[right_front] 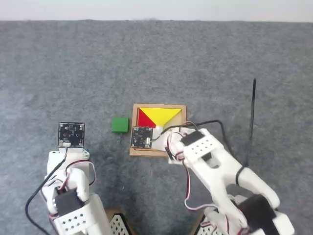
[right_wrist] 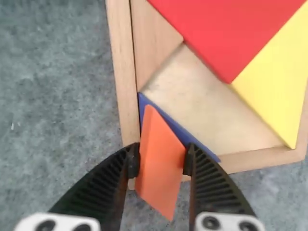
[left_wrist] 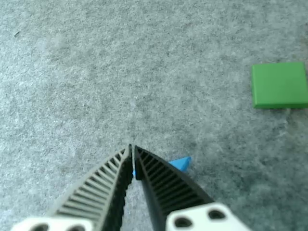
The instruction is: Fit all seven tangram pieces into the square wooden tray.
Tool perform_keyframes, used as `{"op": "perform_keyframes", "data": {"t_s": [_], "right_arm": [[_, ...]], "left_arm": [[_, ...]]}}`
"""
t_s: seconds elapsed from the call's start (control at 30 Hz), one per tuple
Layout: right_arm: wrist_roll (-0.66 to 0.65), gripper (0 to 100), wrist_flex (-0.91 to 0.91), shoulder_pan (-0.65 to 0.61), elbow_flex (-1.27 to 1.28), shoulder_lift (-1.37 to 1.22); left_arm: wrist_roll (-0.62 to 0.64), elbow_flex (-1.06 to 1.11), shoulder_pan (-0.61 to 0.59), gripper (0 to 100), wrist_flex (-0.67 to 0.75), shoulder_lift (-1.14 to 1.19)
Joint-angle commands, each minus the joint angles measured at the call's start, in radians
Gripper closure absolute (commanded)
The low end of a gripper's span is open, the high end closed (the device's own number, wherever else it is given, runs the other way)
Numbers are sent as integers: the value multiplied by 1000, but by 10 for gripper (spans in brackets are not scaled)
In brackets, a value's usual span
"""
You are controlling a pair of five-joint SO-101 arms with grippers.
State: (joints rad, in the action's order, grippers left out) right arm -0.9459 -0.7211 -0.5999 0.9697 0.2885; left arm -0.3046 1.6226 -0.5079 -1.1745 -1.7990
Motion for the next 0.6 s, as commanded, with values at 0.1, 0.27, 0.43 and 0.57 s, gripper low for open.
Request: {"op": "perform_keyframes", "data": {"t_s": [0.1,0.27,0.43,0.57], "right_arm": [[9,943,38,1,81,139],[40,984,87,42,110,202],[97,990,82,94,91,251],[230,990,45,96,49,257]], "left_arm": [[-8,-4,0,984,2,-18],[-8,-4,0,984,-2,-18],[-8,-4,-2,984,-2,-18],[-8,-4,-2,984,-2,-18]]}}
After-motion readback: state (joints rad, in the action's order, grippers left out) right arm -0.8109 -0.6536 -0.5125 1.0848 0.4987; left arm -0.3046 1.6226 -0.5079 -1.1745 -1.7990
